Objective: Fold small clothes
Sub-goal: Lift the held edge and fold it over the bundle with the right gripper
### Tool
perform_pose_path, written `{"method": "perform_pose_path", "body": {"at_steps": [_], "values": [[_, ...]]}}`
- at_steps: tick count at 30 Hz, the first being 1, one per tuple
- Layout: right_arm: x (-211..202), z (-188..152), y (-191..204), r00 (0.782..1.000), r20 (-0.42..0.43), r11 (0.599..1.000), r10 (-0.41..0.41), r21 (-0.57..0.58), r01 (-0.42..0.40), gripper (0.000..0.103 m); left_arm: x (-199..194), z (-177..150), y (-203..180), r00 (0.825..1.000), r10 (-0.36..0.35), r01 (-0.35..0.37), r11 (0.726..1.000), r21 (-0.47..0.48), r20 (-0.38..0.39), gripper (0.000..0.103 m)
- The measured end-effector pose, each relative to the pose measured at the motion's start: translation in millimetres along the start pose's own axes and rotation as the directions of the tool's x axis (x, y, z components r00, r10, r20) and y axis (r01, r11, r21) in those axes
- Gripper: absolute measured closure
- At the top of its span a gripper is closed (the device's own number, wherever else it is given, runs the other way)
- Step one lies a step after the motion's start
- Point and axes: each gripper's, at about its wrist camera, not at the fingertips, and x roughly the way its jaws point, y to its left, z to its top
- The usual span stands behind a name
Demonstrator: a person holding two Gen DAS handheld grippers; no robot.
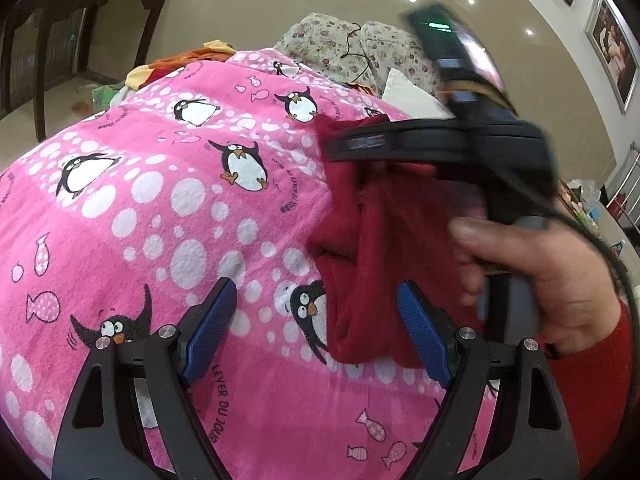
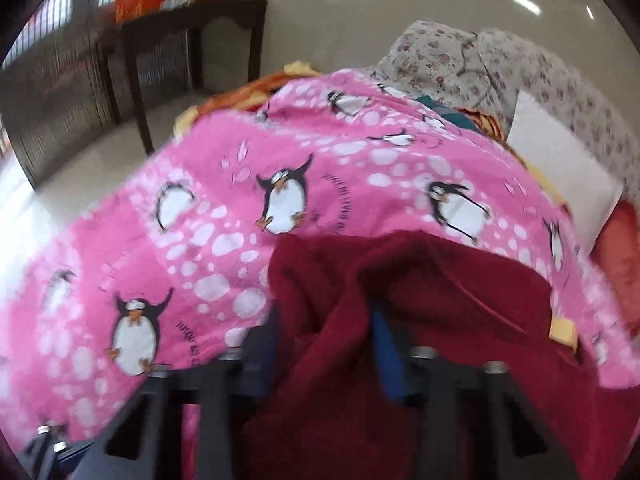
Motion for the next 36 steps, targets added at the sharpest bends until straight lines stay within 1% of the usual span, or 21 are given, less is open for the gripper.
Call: {"method": "perform_pose_path", "body": {"at_steps": [2, 3, 4, 6, 10, 12, 14, 16, 19, 22, 23, 24, 25, 26, 28, 29, 30, 31, 32, 34, 36], "values": [[-22.8, -1.4, -20.8, 0.991, 0.044, 0.988, 0.123, 0.091, -0.127, 0.084, 1.1, 0.7, -3.9, 1.000, 0.003, -0.003, 1.000, 0.007, 0.006, 0.020], [-35.0, -3.5, -29.3, 0.982, 0.074, 0.977, 0.172, 0.118, -0.180, 0.085, 1.4, 1.1, -7.3, 1.000, 0.007, -0.007, 1.000, 0.015, 0.008, 0.020], [-49.5, -6.2, -37.0, 0.972, 0.105, 0.966, 0.211, 0.132, -0.224, 0.086, 1.2, 1.1, -12.8, 1.000, 0.008, -0.009, 1.000, 0.030, 0.011, 0.020], [-79.7, -12.7, -50.1, 0.952, 0.161, 0.948, 0.261, 0.140, -0.284, 0.087, 0.6, 2.5, -26.3, 1.000, 0.000, -0.001, 0.997, 0.073, 0.017, 0.020], [-128.1, -25.7, -78.2, 0.922, 0.254, 0.926, 0.293, 0.166, -0.340, 0.088, -1.9, 5.8, -62.7, 0.998, -0.058, 0.059, 0.988, 0.142, -0.013, 0.021], [-152.4, -36.0, -102.9, 0.909, 0.308, 0.918, 0.282, 0.191, -0.349, 0.089, -10.1, 7.3, -85.9, 0.996, -0.085, 0.084, 0.978, 0.192, -0.002, 0.021], [-169.7, -47.4, -126.4, 0.902, 0.342, 0.912, 0.265, 0.216, -0.349, 0.089, -17.4, 6.4, -114.3, 0.992, -0.125, 0.122, 0.962, 0.244, -0.006, 0.021], [-183.4, -59.8, -153.4, 0.901, 0.367, 0.910, 0.232, 0.244, -0.334, 0.089, -19.7, 3.0, -143.5, 0.984, -0.173, 0.175, 0.944, 0.279, -0.031, 0.021], [-197.0, -84.0, -192.7, 0.908, 0.381, 0.903, 0.173, 0.306, -0.301, 0.090, -12.7, -7.6, -187.1, 0.972, -0.221, 0.235, 0.911, 0.338, -0.081, 0.021], [-193.7, -109.5, -230.1, 0.928, 0.359, 0.894, 0.096, 0.379, -0.239, 0.093, 3.4, -21.4, -222.0, 0.968, -0.224, 0.251, 0.886, 0.389, -0.113, 0.021], [-192.7, -118.1, -241.2, 0.935, 0.349, 0.891, 0.062, 0.404, -0.209, 0.101, 11.3, -26.9, -232.6, 0.965, -0.226, 0.260, 0.882, 0.394, -0.129, 0.021], [-191.2, -127.7, -252.9, 0.943, 0.334, 0.886, 0.009, 0.434, -0.162, 0.103, 18.3, -32.6, -238.9, 0.962, -0.230, 0.270, 0.879, 0.392, -0.147, 0.021], [-189.8, -134.3, -263.7, 0.945, 0.326, 0.879, -0.013, 0.455, -0.145, 0.103, 28.4, -39.8, -245.5, 0.958, -0.229, 0.279, 0.879, 0.387, -0.172, 0.021], [-185.6, -142.1, -277.7, 0.947, 0.322, 0.858, -0.012, 0.490, -0.156, 0.103, 35.2, -45.3, -250.1, 0.955, -0.228, 0.287, 0.878, 0.384, -0.192, 0.021], [-177.0, -155.0, -296.7, 0.945, 0.325, 0.811, 0.043, 0.541, -0.223, 0.103, 47.5, -57.5, -258.3, 0.949, -0.221, 0.296, 0.871, 0.392, -0.225, 0.021], [-177.0, -160.8, -300.1, 0.935, 0.344, 0.789, 0.080, 0.551, -0.270, 0.103, 50.2, -62.5, -262.7, 0.955, -0.200, 0.277, 0.866, 0.416, -0.219, 0.021], [-179.8, -164.0, -299.5, 0.925, 0.364, 0.782, 0.113, 0.541, -0.308, 0.103, 50.5, -65.7, -265.6, 0.960, -0.184, 0.262, 0.859, 0.440, -0.211, 0.021], [-183.8, -164.9, -294.5, 0.916, 0.376, 0.785, 0.142, 0.520, -0.336, 0.103, 47.6, -67.1, -266.5, 0.961, -0.179, 0.259, 0.848, 0.463, -0.209, 0.021], [-187.3, -164.3, -287.9, 0.913, 0.375, 0.794, 0.159, 0.502, -0.344, 0.101, 44.7, -66.4, -264.9, 0.960, -0.184, 0.265, 0.844, 0.467, -0.212, 0.021], [-189.0, -159.3, -273.0, 0.915, 0.355, 0.811, 0.192, 0.467, -0.351, 0.097, 35.3, -62.8, -258.6, 0.955, -0.195, 0.278, 0.846, 0.455, -0.223, 0.021], [-186.1, -157.5, -261.5, 0.920, 0.336, 0.822, 0.200, 0.454, -0.344, 0.079, 26.1, -63.7, -255.3, 0.954, -0.200, 0.283, 0.848, 0.448, -0.224, 0.021]]}}
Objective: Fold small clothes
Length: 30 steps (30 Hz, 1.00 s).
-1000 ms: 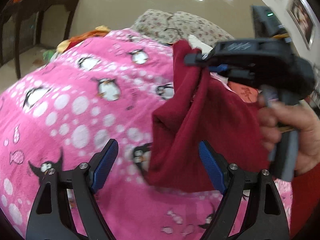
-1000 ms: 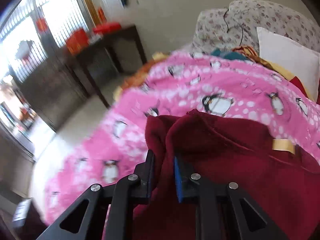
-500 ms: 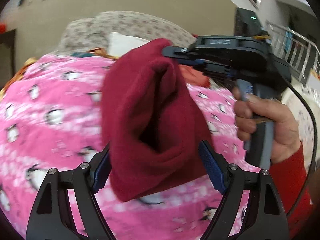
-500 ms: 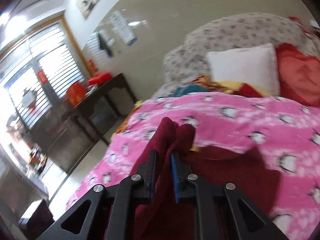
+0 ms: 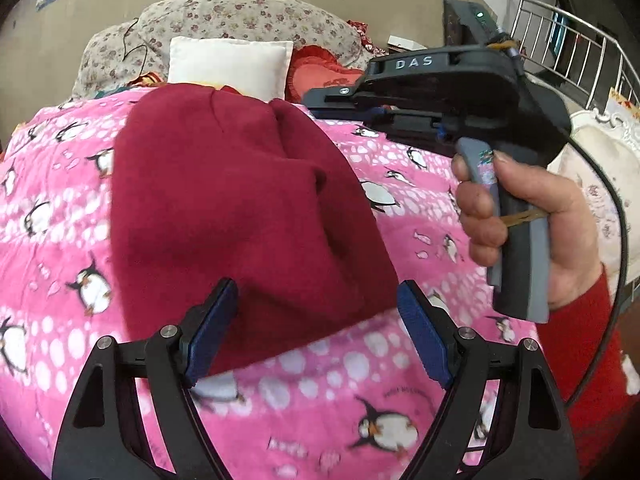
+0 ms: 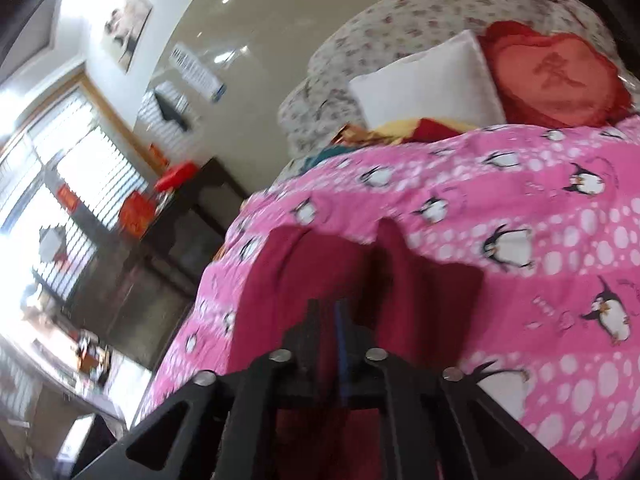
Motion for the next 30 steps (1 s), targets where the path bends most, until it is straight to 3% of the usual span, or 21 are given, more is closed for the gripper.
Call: {"method": "perform_pose_path", "body": {"at_steps": [1, 2, 6, 11, 12, 14, 16, 21, 24, 28, 30], "values": [[6.9, -1.7, 3.0, 1.000, -0.017, 1.000, -0.015, -0.002, 0.015, 0.056, -7.1, -3.0, 2.1, 1.000, 0.008, -0.008, 1.000, 0.002, 0.006, 0.021], [13.3, -4.1, 3.4, 0.999, -0.031, 1.000, -0.028, 0.001, 0.028, 0.045, -11.4, -4.1, 3.2, 1.000, 0.019, -0.019, 1.000, 0.004, 0.010, 0.021], [46.7, -11.6, -5.4, 0.990, -0.110, 0.996, -0.086, 0.019, 0.089, 0.045, -30.2, -13.2, 17.3, 0.997, 0.071, -0.072, 0.997, 0.007, 0.038, 0.021], [62.6, -13.7, -7.5, 0.992, -0.066, 0.994, -0.105, 0.028, 0.107, 0.044, -41.9, -19.6, 41.5, 0.989, 0.138, -0.137, 0.990, -0.023, 0.055, 0.021], [64.3, -12.8, -5.3, 0.991, -0.060, 0.993, -0.116, 0.018, 0.117, 0.046, -41.6, -20.6, 47.1, 0.990, 0.135, -0.133, 0.990, -0.044, 0.047, 0.021], [59.4, -13.9, 0.2, 0.989, -0.034, 0.990, -0.143, -0.029, 0.142, 0.077, -41.2, -21.8, 55.8, 0.992, 0.118, -0.114, 0.990, -0.088, 0.034, 0.021], [42.5, -12.9, 2.6, 0.995, 0.002, 0.994, -0.104, -0.039, 0.104, 0.087, -44.0, -19.2, 56.6, 0.993, 0.113, -0.109, 0.989, -0.098, 0.039, 0.021], [-0.2, -3.7, 19.2, 0.992, 0.062, 0.984, -0.114, -0.132, 0.121, 0.090, -53.9, 6.0, 45.5, 0.981, 0.152, -0.146, 0.988, -0.055, 0.118, 0.021], [-10.3, -4.2, 21.1, 0.977, 0.077, 0.959, -0.198, -0.191, 0.209, 0.090, -41.2, 19.4, 44.4, 0.975, 0.180, -0.175, 0.983, -0.046, 0.133, 0.021], [12.2, -4.3, -12.1, 0.933, 0.052, 0.919, -0.356, -0.163, 0.359, 0.092, 2.0, 24.7, 50.9, 0.970, 0.237, -0.234, 0.971, -0.047, 0.060, 0.021], [17.8, -4.1, -26.2, 0.951, 0.033, 0.944, -0.307, -0.118, 0.308, 0.092, 22.3, 21.1, 56.9, 0.973, 0.233, -0.232, 0.971, -0.057, -0.001, 0.021]]}}
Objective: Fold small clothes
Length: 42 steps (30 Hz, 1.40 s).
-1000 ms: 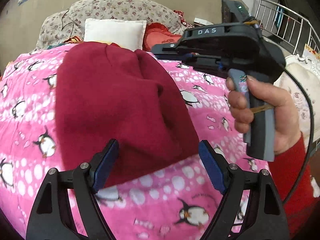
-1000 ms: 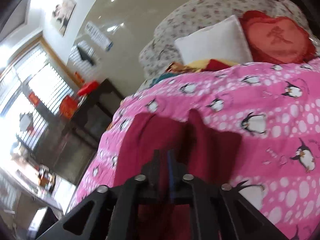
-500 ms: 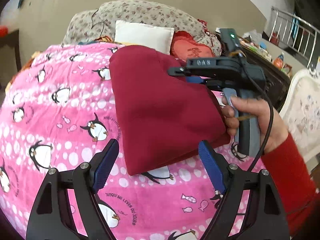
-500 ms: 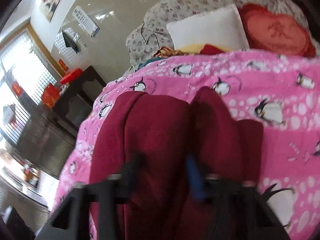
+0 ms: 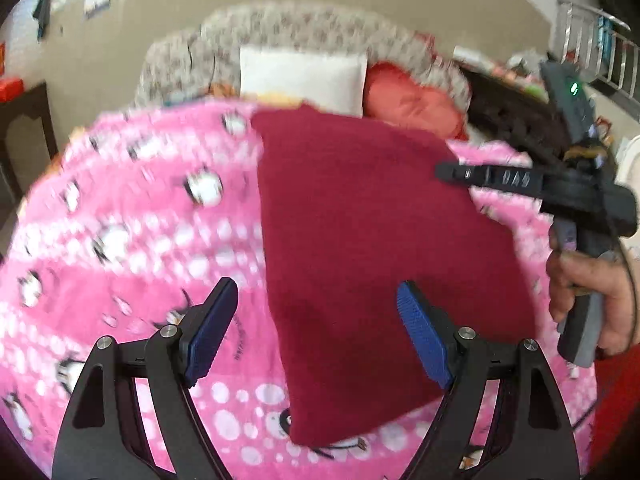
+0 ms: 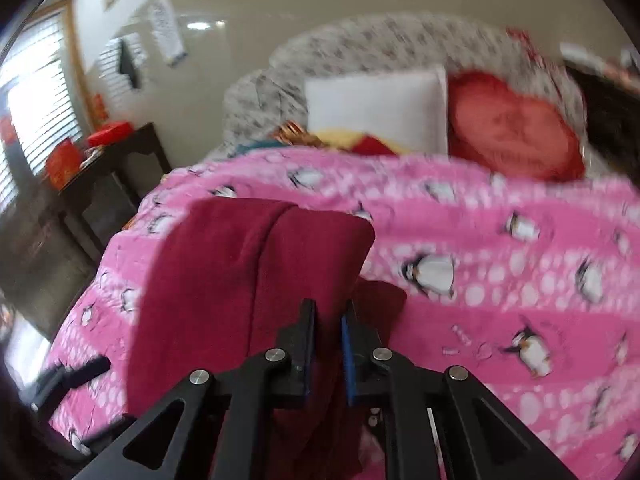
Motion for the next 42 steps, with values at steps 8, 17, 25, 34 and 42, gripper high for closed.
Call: {"method": "perform_pose_path", "body": {"at_steps": [8, 17, 25, 34, 42], "values": [[-57.9, -6.7, 21.8, 0.995, 0.042, 0.995, 0.085, -0.053, -0.083, 0.084, 5.9, -9.0, 7.2, 1.000, 0.002, -0.002, 1.000, -0.016, -0.023, 0.021], [-32.7, -57.6, 49.9, 0.997, -0.072, 0.976, -0.026, -0.220, 0.009, 0.087, 4.0, 6.9, 9.3, 0.999, 0.026, -0.024, 0.999, -0.042, 0.033, 0.021], [-21.1, -63.4, 44.6, 0.998, -0.054, 0.976, -0.034, -0.216, 0.022, 0.087, 26.5, 3.9, 11.6, 1.000, 0.022, -0.023, 0.996, -0.083, -0.016, 0.020], [-30.4, -62.2, 42.4, 0.999, -0.041, 0.990, 0.022, -0.141, -0.028, 0.086, 14.0, 11.7, 3.8, 0.998, 0.060, -0.060, 0.996, -0.065, 0.005, 0.020], [-57.1, -68.5, 55.3, 1.000, -0.029, 0.982, 0.003, -0.188, -0.008, 0.085, 13.8, 31.8, 0.5, 0.996, 0.082, -0.080, 0.995, -0.063, 0.038, 0.020]]}}
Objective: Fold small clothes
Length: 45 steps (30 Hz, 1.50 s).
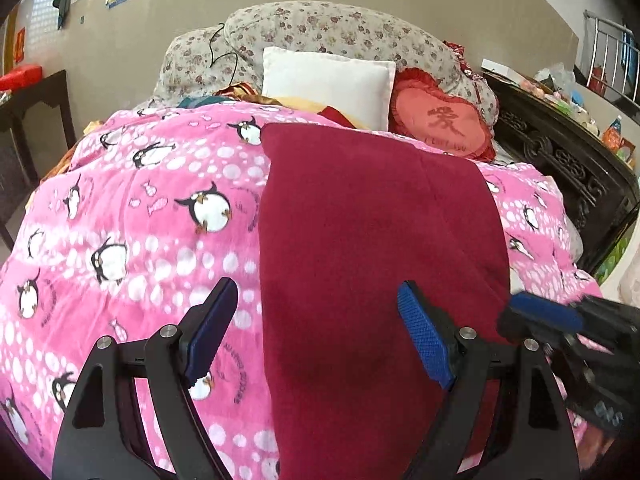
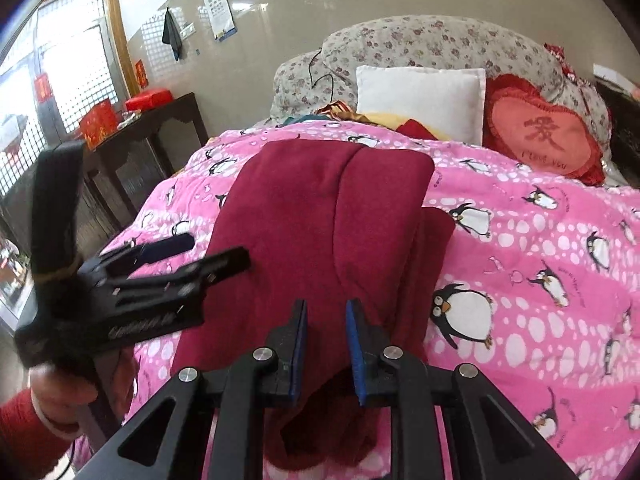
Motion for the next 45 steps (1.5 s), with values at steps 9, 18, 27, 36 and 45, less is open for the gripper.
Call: {"method": "perform_pose_path", "body": {"at_steps": [9, 18, 27, 36, 45], "values": [[20.9, -11.5, -7.5, 0.999, -0.037, 1.000, 0.007, 0.009, -0.007, 0.085, 31.4, 2.2, 5.1, 0.997, -0.032, 0.029, 0.999, -0.044, -0.066, 0.016], [-14.7, -3.4, -40.7, 0.992, 0.102, 0.980, 0.074, 0.175, -0.091, 0.039, 29.8, 4.1, 26.8, 0.990, -0.105, 0.094, 0.989, -0.118, -0.095, 0.006], [45.2, 2.2, -71.2, 0.983, 0.008, 0.936, 0.181, 0.304, -0.175, 0.023, 19.0, -7.5, 62.2, 0.970, -0.221, 0.202, 0.966, -0.163, -0.105, 0.006], [62.3, 15.8, -56.5, 0.987, 0.046, 0.955, 0.153, 0.249, -0.159, 0.042, 50.4, -11.5, 58.6, 0.924, -0.356, 0.320, 0.920, -0.228, -0.141, 0.007], [7.1, 14.2, -25.1, 0.976, 0.105, 0.950, 0.192, 0.231, -0.212, 0.060, -1.8, -5.3, 44.3, 0.918, -0.377, 0.362, 0.924, -0.126, -0.121, 0.048]]}}
